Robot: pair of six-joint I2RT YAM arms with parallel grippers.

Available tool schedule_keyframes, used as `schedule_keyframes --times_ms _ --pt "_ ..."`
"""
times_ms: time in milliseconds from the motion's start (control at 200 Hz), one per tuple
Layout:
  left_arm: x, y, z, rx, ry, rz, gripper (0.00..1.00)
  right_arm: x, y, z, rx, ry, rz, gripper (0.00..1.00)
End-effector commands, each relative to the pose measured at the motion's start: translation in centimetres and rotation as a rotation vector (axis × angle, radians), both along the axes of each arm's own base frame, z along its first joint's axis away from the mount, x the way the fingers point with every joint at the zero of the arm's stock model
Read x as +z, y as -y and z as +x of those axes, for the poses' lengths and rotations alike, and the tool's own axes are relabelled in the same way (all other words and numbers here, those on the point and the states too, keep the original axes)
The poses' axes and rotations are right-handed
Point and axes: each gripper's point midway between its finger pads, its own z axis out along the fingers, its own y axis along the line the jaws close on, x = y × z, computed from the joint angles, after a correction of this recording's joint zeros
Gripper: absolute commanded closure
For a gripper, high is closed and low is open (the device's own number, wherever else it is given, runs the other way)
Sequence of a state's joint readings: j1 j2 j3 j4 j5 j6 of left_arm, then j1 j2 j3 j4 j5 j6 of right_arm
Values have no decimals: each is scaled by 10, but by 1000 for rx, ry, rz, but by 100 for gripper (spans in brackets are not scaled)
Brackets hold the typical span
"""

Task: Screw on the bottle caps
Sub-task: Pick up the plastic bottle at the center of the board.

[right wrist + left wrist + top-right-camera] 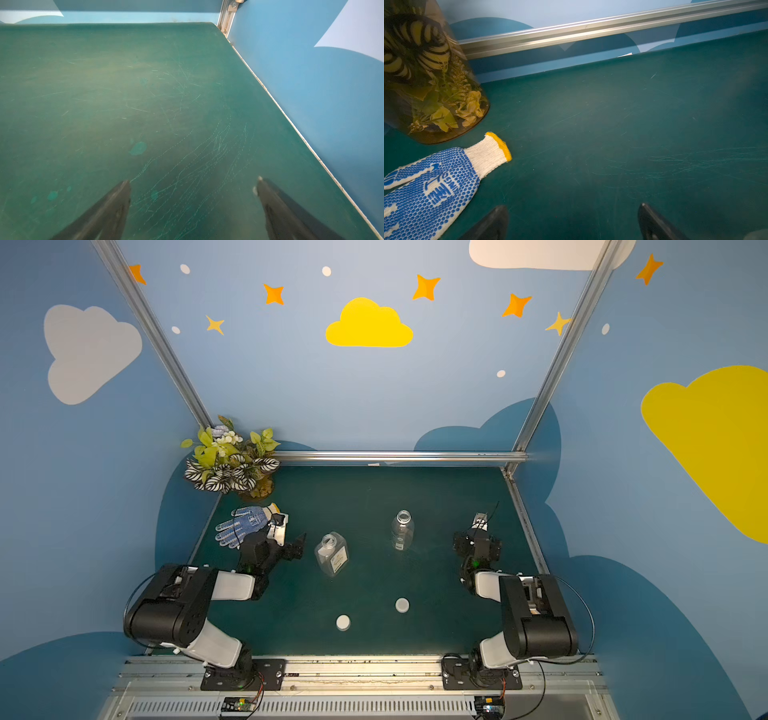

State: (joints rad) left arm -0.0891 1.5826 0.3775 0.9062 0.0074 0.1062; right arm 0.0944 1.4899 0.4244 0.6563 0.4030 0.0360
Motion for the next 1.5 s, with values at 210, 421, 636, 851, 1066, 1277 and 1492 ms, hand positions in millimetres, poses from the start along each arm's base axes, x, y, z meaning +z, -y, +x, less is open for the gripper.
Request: schedule_keyframes --times_ms 210,421,636,851,1066,1277,1492 --pt "7 -5 2 -1 19 -28 0 13 0 6 4 28 0 2" --pt "6 -4 2 -4 17 -25 0 12 0 6 17 24 14 2" --pt "6 -4 2 -4 17 -24 0 12 0 6 16 23 14 2" --pt "6 -4 2 7 20 -12 0 12 0 6 8 22 3 2" --pt "10 -20 2 112 29 -6 0 15 -1 5 -4 25 -15 2" --pt "43 -43 -3 296 40 58 0 28 -8 1 18 64 -44 2" --pt "105 -63 -20 512 119 23 0 95 8 -9 -195 10 97 2"
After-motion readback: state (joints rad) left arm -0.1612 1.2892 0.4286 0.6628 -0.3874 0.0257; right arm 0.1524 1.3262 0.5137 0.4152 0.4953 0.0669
